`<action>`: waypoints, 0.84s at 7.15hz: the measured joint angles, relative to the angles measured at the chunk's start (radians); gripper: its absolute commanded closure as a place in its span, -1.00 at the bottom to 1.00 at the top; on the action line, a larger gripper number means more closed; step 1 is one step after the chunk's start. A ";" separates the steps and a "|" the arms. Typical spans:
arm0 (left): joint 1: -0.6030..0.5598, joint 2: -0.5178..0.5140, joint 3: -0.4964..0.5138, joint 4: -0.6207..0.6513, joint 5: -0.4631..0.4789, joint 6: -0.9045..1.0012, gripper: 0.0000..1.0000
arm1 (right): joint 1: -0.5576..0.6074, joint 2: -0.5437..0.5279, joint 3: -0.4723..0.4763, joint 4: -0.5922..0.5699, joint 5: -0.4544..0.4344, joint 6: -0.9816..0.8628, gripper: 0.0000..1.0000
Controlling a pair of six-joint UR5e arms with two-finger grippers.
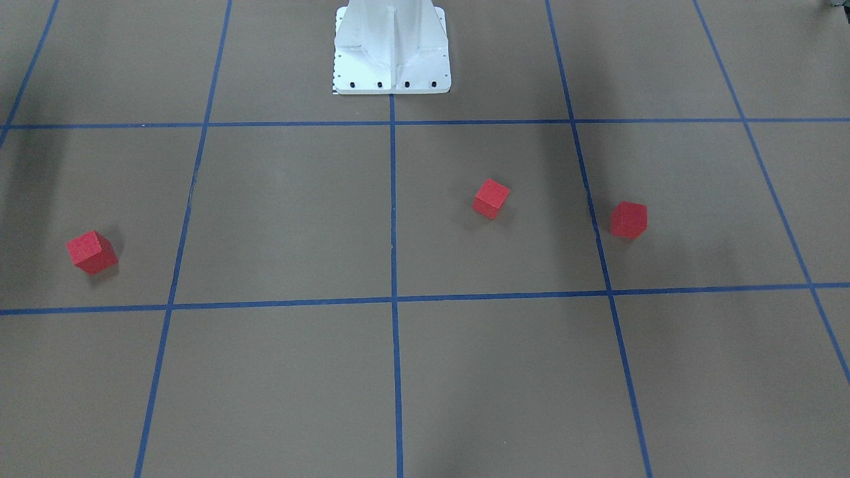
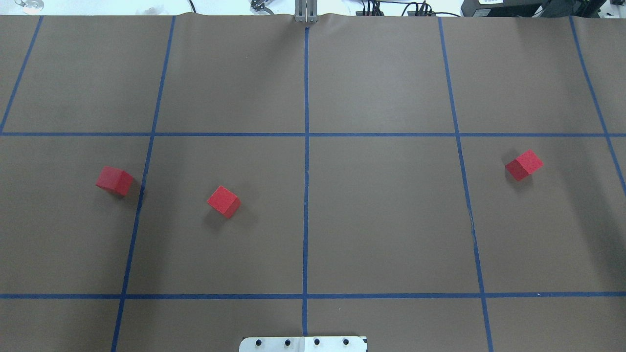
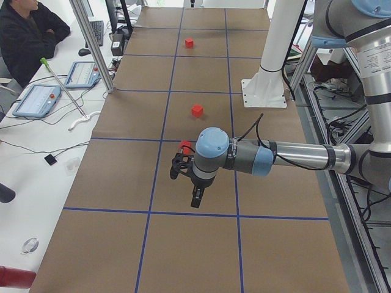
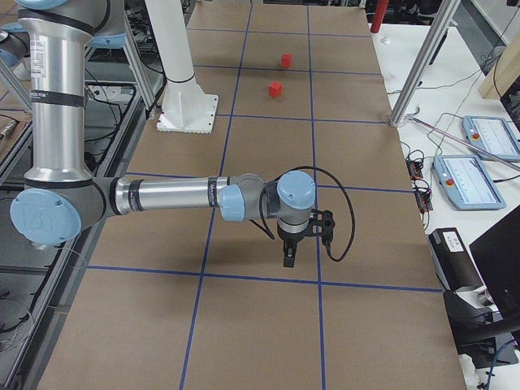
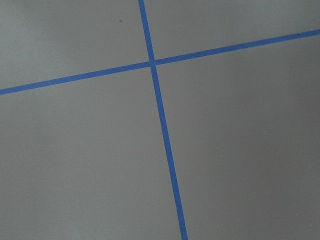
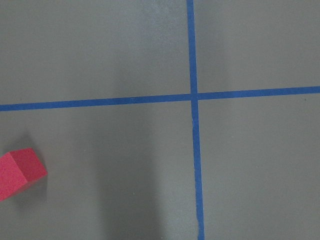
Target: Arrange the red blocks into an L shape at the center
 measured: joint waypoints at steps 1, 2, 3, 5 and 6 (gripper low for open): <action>0.000 0.003 -0.001 -0.004 -0.001 0.001 -1.00 | 0.000 -0.002 0.000 0.002 0.000 -0.001 -1.00; -0.001 0.009 0.002 -0.013 -0.003 0.002 -1.00 | 0.000 -0.003 0.001 0.002 0.003 -0.001 -1.00; -0.001 0.012 0.009 -0.020 -0.005 0.003 -1.00 | -0.001 -0.003 0.001 0.003 0.006 0.001 -1.00; -0.001 0.014 0.012 -0.026 -0.008 0.008 -1.00 | -0.003 -0.003 0.001 0.004 0.009 0.001 -1.00; -0.001 0.015 0.011 -0.026 -0.009 0.008 -1.00 | -0.005 -0.003 0.002 0.004 0.008 -0.003 -1.00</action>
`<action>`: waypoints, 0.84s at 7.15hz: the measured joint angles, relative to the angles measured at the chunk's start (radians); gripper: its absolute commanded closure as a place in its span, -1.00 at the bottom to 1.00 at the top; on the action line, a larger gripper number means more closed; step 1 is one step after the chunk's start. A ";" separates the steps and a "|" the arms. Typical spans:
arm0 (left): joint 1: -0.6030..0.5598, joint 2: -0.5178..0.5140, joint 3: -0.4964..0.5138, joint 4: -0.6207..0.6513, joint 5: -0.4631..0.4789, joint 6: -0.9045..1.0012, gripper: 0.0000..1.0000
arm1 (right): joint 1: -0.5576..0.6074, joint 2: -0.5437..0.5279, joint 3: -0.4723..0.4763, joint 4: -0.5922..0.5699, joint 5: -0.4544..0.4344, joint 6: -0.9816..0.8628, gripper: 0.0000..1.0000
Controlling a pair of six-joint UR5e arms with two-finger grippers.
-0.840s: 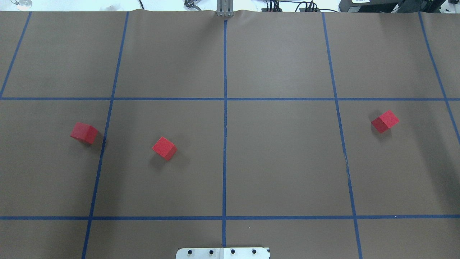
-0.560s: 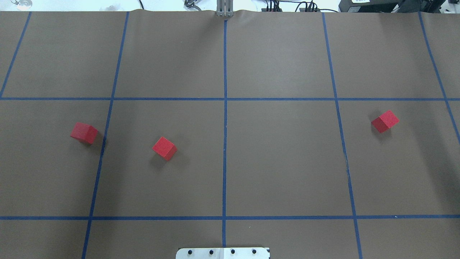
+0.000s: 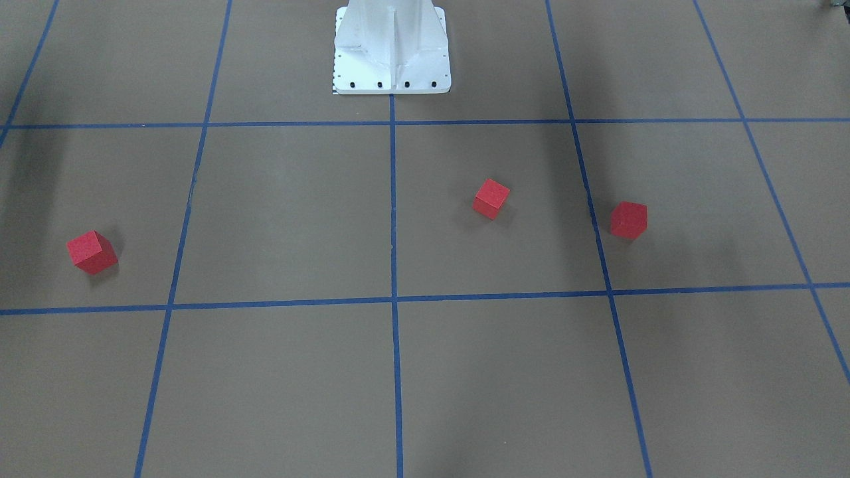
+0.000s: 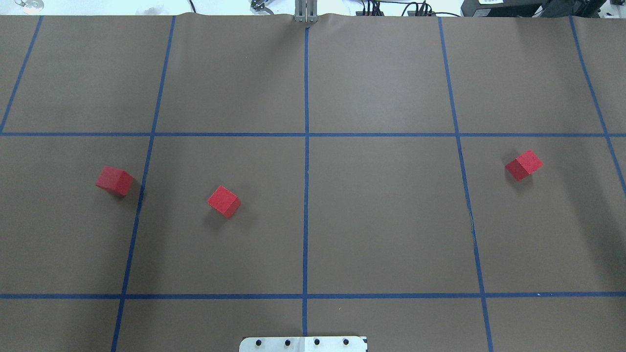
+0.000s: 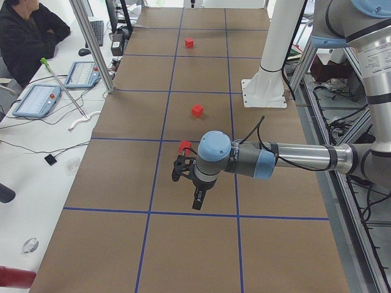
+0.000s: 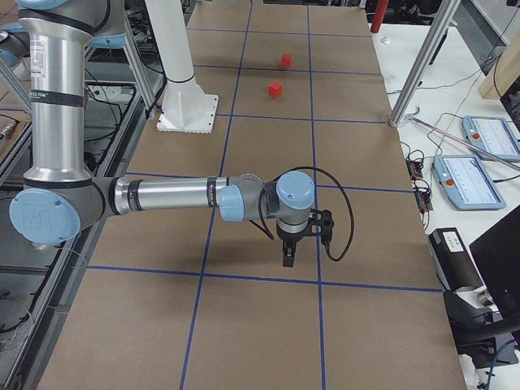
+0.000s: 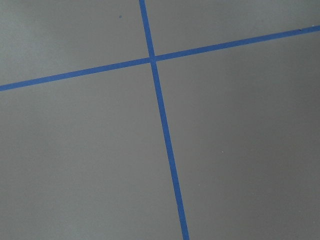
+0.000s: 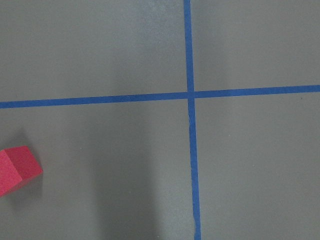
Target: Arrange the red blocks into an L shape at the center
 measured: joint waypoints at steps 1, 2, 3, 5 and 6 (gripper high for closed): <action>0.000 0.000 0.000 0.000 -0.001 -0.001 -1.00 | -0.004 0.000 0.000 0.001 0.000 -0.004 -1.00; 0.000 0.003 0.000 0.000 -0.001 -0.003 -1.00 | -0.011 -0.007 0.002 0.020 0.000 -0.007 -1.00; 0.000 0.006 -0.002 0.000 -0.001 -0.004 -1.00 | -0.045 -0.026 0.003 0.100 -0.003 -0.007 -1.00; 0.000 0.009 -0.002 -0.001 -0.001 -0.003 -1.00 | -0.176 -0.075 0.002 0.336 -0.008 -0.004 -1.00; 0.000 0.010 -0.002 -0.001 -0.001 -0.001 -1.00 | -0.229 -0.095 0.003 0.417 -0.009 0.002 -1.00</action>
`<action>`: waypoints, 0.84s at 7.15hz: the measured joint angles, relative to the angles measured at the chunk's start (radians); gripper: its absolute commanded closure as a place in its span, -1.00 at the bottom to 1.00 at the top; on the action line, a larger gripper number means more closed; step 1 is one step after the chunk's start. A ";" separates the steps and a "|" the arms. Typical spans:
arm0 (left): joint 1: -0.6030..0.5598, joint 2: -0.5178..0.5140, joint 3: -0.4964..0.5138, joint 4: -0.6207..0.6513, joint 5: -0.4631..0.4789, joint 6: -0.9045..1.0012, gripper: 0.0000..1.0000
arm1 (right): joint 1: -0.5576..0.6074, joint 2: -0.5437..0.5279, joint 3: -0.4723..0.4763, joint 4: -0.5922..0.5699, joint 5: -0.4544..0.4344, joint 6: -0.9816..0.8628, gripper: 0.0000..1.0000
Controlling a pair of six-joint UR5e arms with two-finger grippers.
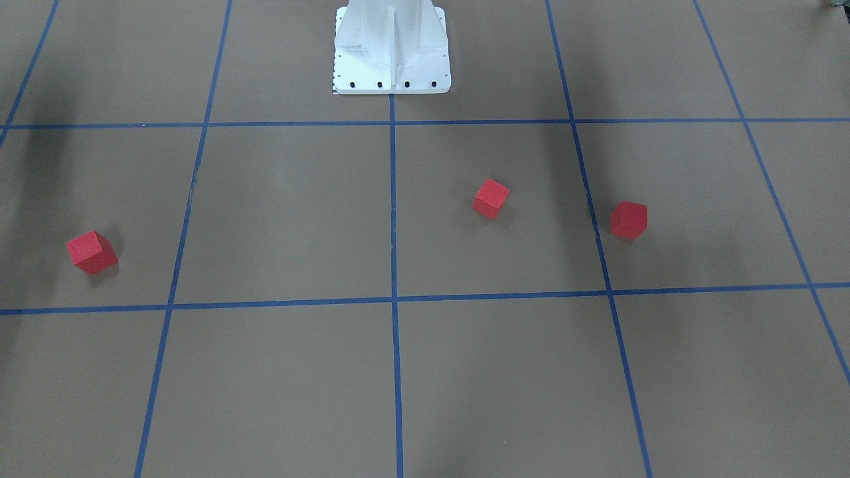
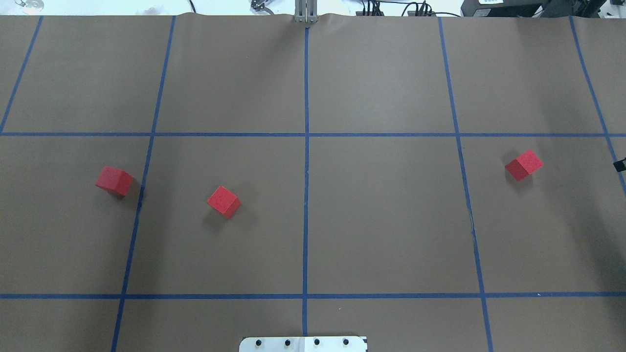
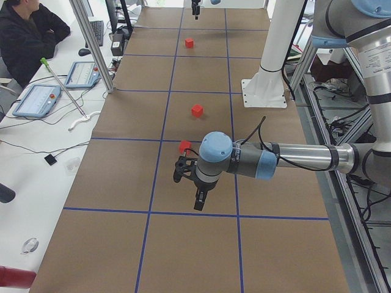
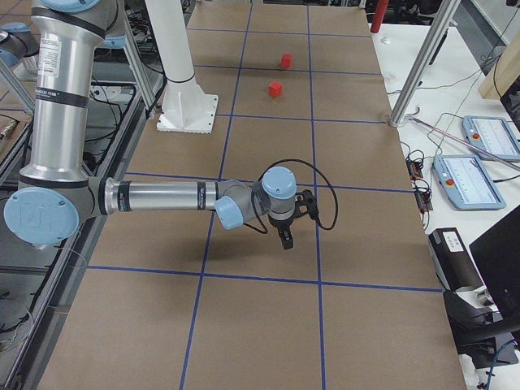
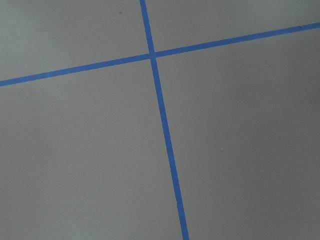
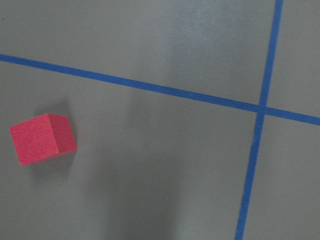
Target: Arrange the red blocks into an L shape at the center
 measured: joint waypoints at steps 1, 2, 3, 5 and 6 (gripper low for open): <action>0.000 0.000 0.000 0.000 0.000 0.000 -1.00 | -0.048 -0.003 0.004 0.036 -0.004 0.003 -0.99; 0.000 0.000 0.001 0.000 0.000 -0.001 -1.00 | -0.094 0.006 0.011 0.050 -0.022 0.004 -0.99; 0.000 0.000 0.003 0.000 0.000 -0.004 -1.00 | -0.139 0.027 0.013 0.054 -0.059 0.005 -0.99; 0.001 0.000 0.010 0.001 0.001 -0.007 -1.00 | -0.210 0.096 -0.010 0.054 -0.099 0.022 -0.99; 0.001 0.000 0.014 0.001 0.001 -0.007 -1.00 | -0.231 0.143 -0.046 0.054 -0.109 0.028 -0.99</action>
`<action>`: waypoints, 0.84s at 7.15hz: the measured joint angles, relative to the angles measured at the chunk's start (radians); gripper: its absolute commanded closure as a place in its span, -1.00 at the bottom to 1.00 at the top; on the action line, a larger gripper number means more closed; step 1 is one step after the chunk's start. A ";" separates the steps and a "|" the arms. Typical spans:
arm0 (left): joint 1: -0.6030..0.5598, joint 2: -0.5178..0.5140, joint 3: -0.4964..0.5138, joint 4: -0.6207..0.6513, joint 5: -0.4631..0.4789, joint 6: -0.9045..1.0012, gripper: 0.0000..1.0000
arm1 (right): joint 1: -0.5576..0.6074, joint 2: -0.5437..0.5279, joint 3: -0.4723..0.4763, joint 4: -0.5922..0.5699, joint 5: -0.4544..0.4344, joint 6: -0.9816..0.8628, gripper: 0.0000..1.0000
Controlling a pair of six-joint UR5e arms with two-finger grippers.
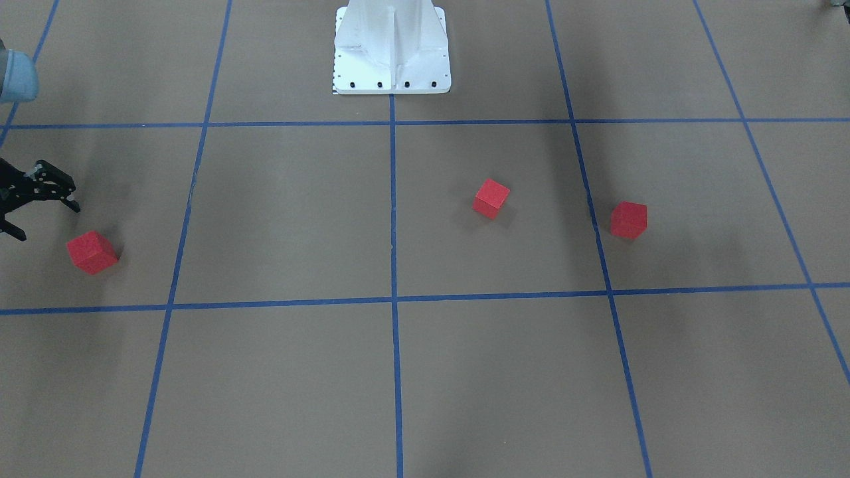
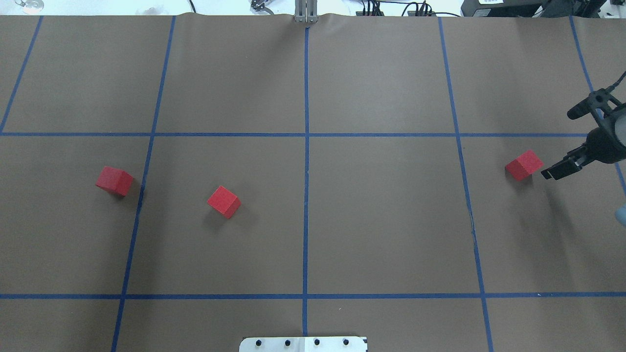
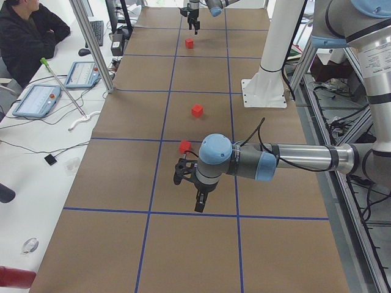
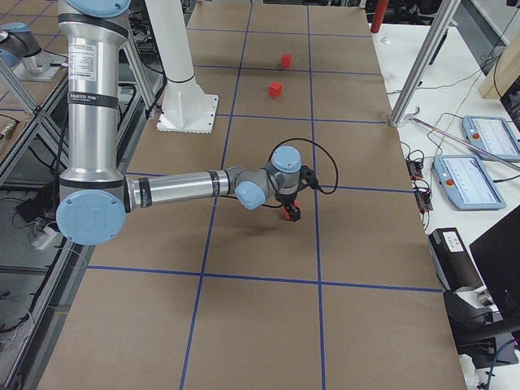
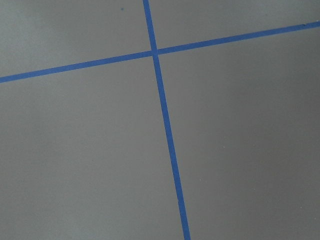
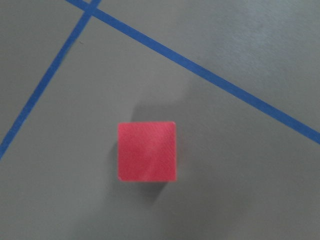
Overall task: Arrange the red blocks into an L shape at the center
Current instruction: 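Lower the right gripper onto the red cube on its side and grasp it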
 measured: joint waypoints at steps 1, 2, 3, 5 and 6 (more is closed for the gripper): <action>0.000 0.000 0.003 0.000 0.000 0.000 -1.00 | -0.012 0.048 -0.045 0.002 -0.008 0.002 -0.99; 0.000 0.000 0.004 0.000 0.000 0.000 -1.00 | -0.026 0.089 -0.083 0.002 -0.015 0.009 -0.99; 0.000 0.000 0.004 0.000 0.000 0.000 -1.00 | -0.043 0.117 -0.105 0.001 -0.025 0.023 -0.98; 0.000 -0.001 0.004 0.000 0.000 0.000 -1.00 | -0.076 0.132 -0.127 0.002 -0.064 0.040 -0.97; 0.000 -0.001 0.004 0.000 0.000 0.000 -1.00 | -0.083 0.129 -0.140 0.004 -0.077 0.041 0.09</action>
